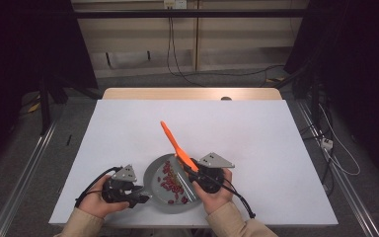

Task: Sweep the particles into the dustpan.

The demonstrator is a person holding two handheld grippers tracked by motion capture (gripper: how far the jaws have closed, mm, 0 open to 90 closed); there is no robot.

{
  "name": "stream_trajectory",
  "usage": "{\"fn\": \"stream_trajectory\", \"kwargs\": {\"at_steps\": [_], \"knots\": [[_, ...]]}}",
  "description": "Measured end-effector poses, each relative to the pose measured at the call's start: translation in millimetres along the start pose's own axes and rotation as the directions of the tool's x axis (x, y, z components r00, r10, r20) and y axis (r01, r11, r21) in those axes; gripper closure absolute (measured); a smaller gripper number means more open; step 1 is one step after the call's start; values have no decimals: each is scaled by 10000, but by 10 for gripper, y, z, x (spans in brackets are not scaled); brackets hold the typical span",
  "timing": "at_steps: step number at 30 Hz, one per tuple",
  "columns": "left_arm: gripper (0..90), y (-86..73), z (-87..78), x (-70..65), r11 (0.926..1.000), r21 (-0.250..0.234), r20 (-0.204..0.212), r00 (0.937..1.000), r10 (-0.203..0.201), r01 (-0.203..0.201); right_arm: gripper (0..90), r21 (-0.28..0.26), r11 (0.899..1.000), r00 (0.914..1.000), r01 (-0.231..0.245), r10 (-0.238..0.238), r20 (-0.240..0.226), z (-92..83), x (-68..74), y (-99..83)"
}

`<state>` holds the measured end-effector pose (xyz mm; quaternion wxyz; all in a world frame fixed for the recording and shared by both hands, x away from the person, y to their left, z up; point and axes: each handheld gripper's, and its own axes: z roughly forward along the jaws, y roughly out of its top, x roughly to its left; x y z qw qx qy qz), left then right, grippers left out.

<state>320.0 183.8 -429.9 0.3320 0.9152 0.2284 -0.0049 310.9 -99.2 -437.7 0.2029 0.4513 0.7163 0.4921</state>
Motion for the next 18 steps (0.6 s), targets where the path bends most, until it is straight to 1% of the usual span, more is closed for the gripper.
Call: {"fn": "stream_trajectory", "kwargs": {"at_steps": [1,2,3,5,8,9,13,15,18], "knots": [[627,-1,-1,1,10000,-26,9,10000,-5,5,705,-123,9999,9999,-5,4,-111,1,10,15],[627,-2,-2,4,10000,-5,14,10000,44,-44,708,-235,9994,9990,-246,237,-377,0,14,26],[627,-3,0,4,10000,15,11,10000,36,-36,709,-263,9991,9986,-327,316,-434,0,26,40],[627,-7,0,4,10000,-30,15,10000,12,-12,709,-428,9991,9992,-49,31,-411,-9,49,72],[626,-17,2,9,10000,-17,25,10000,43,-43,709,-627,9980,9991,48,-74,-410,-56,4,121],[626,-17,2,11,10000,-1,12,10000,72,-72,709,-713,9974,9994,31,-56,-355,-79,-22,137],[623,-13,15,-6,9999,-59,-152,9998,93,-94,709,-682,9974,9997,226,-226,15,-149,-163,169],[623,-9,20,-10,9999,-62,-186,9998,113,-114,709,-640,9977,9997,211,-203,117,-167,-227,165],[617,-2,48,-26,9995,-34,-378,9988,297,-298,709,-515,9982,9990,317,-300,322,-176,-302,145]]}}
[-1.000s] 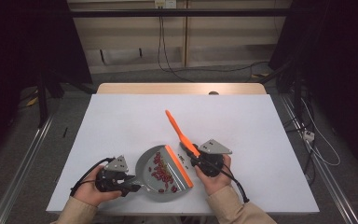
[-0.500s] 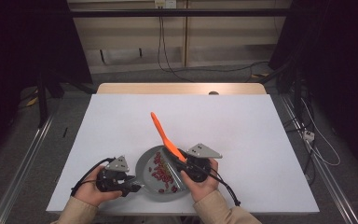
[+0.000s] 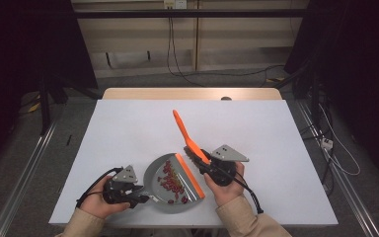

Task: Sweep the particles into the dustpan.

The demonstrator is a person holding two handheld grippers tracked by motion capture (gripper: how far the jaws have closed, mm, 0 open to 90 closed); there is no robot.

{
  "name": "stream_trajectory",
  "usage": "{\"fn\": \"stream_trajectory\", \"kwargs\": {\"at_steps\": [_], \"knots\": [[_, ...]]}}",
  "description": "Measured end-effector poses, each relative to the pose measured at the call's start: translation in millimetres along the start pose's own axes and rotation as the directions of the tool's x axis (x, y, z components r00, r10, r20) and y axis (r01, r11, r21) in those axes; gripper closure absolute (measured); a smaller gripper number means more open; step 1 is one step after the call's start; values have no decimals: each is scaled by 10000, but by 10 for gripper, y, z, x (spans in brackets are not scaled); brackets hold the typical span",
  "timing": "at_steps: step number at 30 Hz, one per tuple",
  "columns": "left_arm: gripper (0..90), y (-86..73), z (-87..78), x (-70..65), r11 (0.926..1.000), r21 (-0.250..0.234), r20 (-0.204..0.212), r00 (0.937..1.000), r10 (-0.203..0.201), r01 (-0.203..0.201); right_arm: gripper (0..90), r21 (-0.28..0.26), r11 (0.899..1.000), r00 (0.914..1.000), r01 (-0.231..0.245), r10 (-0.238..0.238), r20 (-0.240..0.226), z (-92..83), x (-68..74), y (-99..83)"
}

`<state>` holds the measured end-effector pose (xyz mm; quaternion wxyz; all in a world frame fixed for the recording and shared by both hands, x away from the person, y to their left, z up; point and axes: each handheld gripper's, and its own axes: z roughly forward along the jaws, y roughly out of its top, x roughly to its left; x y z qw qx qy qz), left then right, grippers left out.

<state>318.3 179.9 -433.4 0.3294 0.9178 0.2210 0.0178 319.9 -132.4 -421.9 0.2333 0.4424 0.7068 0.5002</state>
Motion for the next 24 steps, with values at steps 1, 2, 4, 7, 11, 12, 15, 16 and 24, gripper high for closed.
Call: {"fn": "stream_trajectory", "kwargs": {"at_steps": [1,2,4,7,11,12,15,16,24], "knots": [[618,1,22,-8,10000,23,-32,10000,12,-12,709,20,10000,10000,-56,56,31,-1,-24,-9],[622,4,39,-11,9999,137,-86,9999,65,-64,709,78,10000,10000,-39,38,65,1,-44,-16],[628,9,50,-11,9999,127,-102,9999,100,-98,709,116,9999,9999,-57,56,127,-4,-79,-29],[632,-11,60,0,9996,-49,-187,9994,293,-294,709,132,9999,9998,-73,71,200,-21,-122,-34],[635,-53,71,13,9983,-548,-354,9992,199,-218,709,114,9999,9997,-82,79,247,-57,-168,-22],[636,-59,71,11,9980,-591,-530,9984,202,-233,709,99,9999,9996,-45,42,288,-68,-181,-21],[637,-78,66,43,9973,-719,-672,9977,67,-116,710,84,9999,9993,-107,104,349,-98,-227,-22],[637,-81,63,48,9968,-803,-772,9970,-30,-32,709,117,9999,9993,-81,76,377,-107,-245,-23],[636,-33,1,109,9899,-1301,-1374,9877,-748,569,709,189,9997,9992,-169,162,371,-142,-380,-44]]}}
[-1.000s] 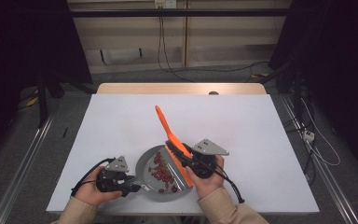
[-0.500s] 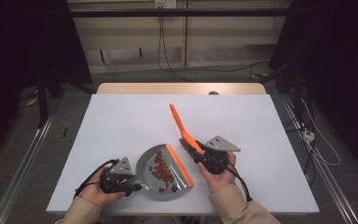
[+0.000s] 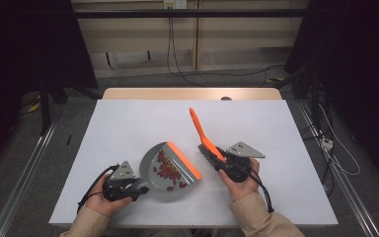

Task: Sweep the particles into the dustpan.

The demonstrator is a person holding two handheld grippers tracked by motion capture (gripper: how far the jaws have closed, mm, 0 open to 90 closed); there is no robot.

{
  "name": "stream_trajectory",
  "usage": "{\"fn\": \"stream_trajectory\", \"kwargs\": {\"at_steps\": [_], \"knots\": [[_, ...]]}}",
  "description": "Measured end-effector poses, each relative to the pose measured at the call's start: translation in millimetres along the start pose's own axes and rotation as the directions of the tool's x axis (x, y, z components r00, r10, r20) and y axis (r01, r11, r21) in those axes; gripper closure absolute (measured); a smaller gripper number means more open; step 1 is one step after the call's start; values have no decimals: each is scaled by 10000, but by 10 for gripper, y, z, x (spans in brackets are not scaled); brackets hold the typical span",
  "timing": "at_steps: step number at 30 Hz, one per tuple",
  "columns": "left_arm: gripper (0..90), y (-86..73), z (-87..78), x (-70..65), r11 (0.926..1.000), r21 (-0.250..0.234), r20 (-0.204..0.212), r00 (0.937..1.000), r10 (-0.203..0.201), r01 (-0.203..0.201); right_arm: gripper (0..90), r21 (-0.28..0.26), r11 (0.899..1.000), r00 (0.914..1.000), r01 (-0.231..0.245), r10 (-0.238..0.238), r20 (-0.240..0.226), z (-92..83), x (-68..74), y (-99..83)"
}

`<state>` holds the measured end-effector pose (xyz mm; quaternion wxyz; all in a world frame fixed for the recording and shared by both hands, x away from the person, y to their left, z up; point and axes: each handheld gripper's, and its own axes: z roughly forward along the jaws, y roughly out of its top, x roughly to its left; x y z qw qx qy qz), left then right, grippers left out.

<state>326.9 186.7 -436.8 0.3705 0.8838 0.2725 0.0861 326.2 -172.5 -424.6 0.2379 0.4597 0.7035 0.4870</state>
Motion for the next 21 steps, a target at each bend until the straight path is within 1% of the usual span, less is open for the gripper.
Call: {"fn": "stream_trajectory", "kwargs": {"at_steps": [1,5,6,7,9,10,11,13,14,15,16,17,19,21], "knots": [[636,8,-5,10,9999,19,-52,9999,-135,135,710,25,10000,10000,10,-10,1,-4,-14,-2],[636,29,-28,67,9985,-193,-529,9972,-529,519,710,-23,10000,10000,-19,19,-20,-23,-69,-3],[636,32,-27,78,9975,-246,-666,9955,-679,664,710,-36,10000,10000,1,-1,-12,-29,-84,0],[636,36,-30,99,9974,-261,-829,9941,-693,673,710,-37,10000,10000,-15,16,34,-36,-97,1],[636,37,-25,129,9950,-359,-1056,9897,-966,933,710,-31,10000,10000,-28,28,60,-52,-119,4],[636,40,-25,148,9950,-387,-1251,9875,-964,922,710,-53,10000,10000,15,-15,66,-61,-131,4],[636,42,-24,164,9940,-431,-1402,9845,-1053,1002,710,-62,10000,10000,18,-17,87,-70,-141,4],[636,40,-16,193,9894,-668,-1619,9771,-1383,1290,710,-93,10000,9999,11,-10,103,-86,-161,3],[636,42,-16,213,9886,-723,-1808,9731,-1428,1317,710,-91,10000,9999,2,-1,136,-95,-169,1],[636,42,-9,227,9855,-846,-1958,9674,-1609,1468,710,-64,10000,9999,-6,7,155,-102,-177,1],[636,40,-10,251,9845,-863,-2065,9640,-1677,1528,710,-99,10000,9999,-10,12,169,-107,-188,0],[636,38,-3,267,9801,-984,-2216,9563,-1907,1726,710,-92,10000,9998,-7,8,190,-115,-196,0],[636,29,-1,312,9771,-1002,-2472,9465,-2072,1877,710,-116,9999,9998,-26,29,211,-127,-208,-1],[636,17,9,349,9716,-1103,-2623,9368,-2317,2094,710,-104,9999,9996,-45,48,272,-136,-217,-3]]}}
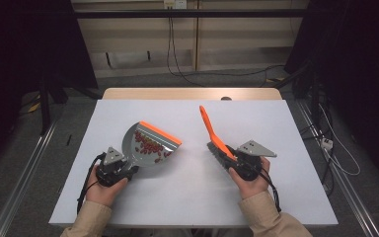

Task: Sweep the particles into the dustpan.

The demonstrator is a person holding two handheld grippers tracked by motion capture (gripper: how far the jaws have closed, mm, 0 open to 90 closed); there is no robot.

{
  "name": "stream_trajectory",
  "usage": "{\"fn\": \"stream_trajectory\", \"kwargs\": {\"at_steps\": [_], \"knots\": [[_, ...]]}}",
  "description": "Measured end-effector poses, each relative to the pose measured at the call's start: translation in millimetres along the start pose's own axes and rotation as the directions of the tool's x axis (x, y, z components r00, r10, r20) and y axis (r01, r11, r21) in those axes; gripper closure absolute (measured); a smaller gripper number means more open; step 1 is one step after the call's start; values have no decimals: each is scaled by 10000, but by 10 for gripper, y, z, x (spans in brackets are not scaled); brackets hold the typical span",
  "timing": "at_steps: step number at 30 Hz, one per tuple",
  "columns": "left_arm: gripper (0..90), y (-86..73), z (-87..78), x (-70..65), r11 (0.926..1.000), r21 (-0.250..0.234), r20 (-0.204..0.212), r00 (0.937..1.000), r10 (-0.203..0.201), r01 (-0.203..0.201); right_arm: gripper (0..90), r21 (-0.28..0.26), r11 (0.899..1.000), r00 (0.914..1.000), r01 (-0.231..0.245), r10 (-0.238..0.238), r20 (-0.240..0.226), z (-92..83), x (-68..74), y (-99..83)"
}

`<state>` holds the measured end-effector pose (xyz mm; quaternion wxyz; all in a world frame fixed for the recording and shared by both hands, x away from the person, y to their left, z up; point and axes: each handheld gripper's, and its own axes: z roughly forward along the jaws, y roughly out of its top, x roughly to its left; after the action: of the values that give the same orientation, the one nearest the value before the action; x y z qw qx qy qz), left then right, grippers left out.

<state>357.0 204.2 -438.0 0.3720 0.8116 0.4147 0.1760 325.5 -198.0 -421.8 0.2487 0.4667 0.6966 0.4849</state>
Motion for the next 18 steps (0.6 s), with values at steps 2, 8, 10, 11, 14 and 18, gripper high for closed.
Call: {"fn": "stream_trajectory", "kwargs": {"at_steps": [2,8,10,11,14,18], "knots": [[636,-1,13,29,9999,41,-204,9997,-94,95,710,-3,10000,10000,-25,25,-5,-3,-10,-5],[635,-30,39,120,9982,173,-851,9948,-563,579,710,-28,10000,10000,-19,19,-6,-9,-17,-8],[635,-44,49,154,9971,189,-958,9928,-717,739,710,-28,10000,10000,-8,8,19,-11,-17,-7],[635,-49,54,166,9962,191,-1066,9909,-819,844,710,-24,10000,10000,-9,9,4,-11,-18,-8],[635,-60,62,215,9938,216,-1324,9855,-1057,1095,710,-45,10000,10000,-26,26,-14,-12,-21,-10],[635,-65,87,267,9896,228,-1640,9770,-1363,1419,710,-15,10000,10000,-63,63,8,-5,-25,-17]]}}
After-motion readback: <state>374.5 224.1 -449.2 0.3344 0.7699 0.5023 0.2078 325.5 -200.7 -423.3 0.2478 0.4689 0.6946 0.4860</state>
